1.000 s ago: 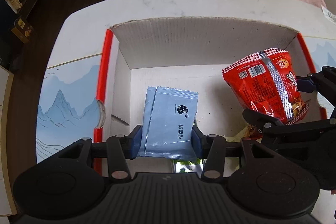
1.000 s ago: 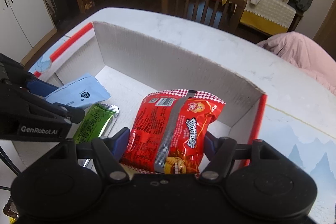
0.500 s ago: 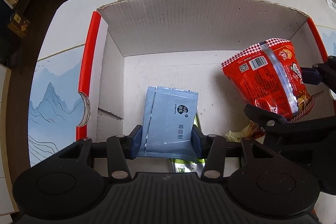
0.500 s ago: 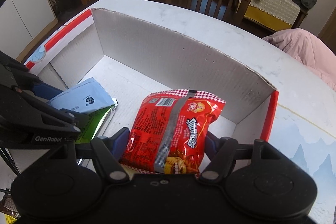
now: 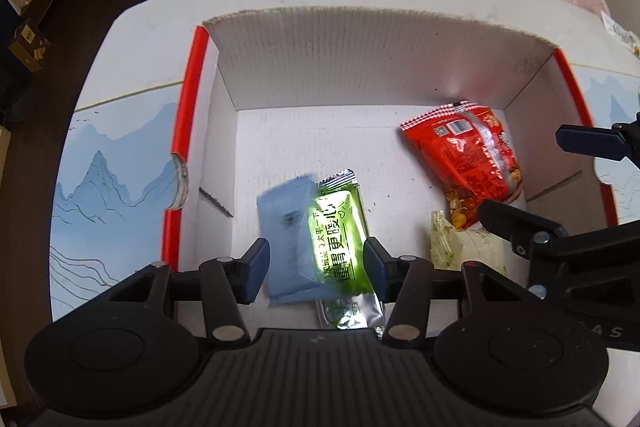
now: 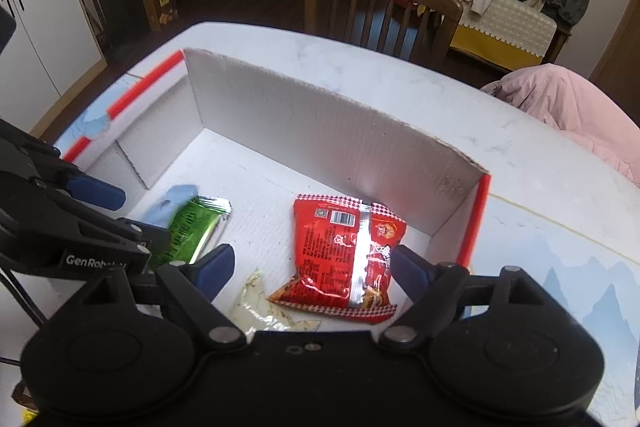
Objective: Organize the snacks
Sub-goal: 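Open both tools to drop the packets into the box and withdraw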
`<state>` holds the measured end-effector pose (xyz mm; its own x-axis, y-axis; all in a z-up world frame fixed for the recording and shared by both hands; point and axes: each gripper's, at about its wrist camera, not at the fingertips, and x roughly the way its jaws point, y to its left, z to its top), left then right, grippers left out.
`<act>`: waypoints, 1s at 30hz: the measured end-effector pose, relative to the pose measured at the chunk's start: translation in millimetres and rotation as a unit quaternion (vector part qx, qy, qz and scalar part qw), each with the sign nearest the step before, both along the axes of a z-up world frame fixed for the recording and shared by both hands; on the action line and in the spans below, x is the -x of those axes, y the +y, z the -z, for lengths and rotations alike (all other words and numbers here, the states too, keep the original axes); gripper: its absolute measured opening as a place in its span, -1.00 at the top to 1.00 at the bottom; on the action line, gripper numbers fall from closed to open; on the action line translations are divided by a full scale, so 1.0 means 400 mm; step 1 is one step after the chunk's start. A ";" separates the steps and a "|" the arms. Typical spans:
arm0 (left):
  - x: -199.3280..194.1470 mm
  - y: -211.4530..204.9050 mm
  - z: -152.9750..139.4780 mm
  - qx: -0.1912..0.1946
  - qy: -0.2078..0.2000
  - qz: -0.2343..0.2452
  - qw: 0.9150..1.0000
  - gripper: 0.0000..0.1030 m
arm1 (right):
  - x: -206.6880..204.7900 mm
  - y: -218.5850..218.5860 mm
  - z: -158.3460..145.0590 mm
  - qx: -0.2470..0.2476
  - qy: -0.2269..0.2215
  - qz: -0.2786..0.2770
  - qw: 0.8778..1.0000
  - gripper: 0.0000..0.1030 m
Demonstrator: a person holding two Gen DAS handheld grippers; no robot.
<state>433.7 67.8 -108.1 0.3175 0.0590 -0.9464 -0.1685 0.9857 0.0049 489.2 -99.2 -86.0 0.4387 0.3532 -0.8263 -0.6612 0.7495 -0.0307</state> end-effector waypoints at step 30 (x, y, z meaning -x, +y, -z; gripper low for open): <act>0.338 -0.047 -0.246 0.020 -0.143 0.046 0.988 -0.14 | 0.304 -0.123 -0.200 -0.104 -0.059 0.023 0.993 -0.92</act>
<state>298.4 48.9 -9.7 0.5745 -0.0190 -0.8183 -0.0668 0.9953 -0.0700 367.5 -148.4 -6.2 0.5483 0.4873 -0.6796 -0.6270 0.7773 0.0514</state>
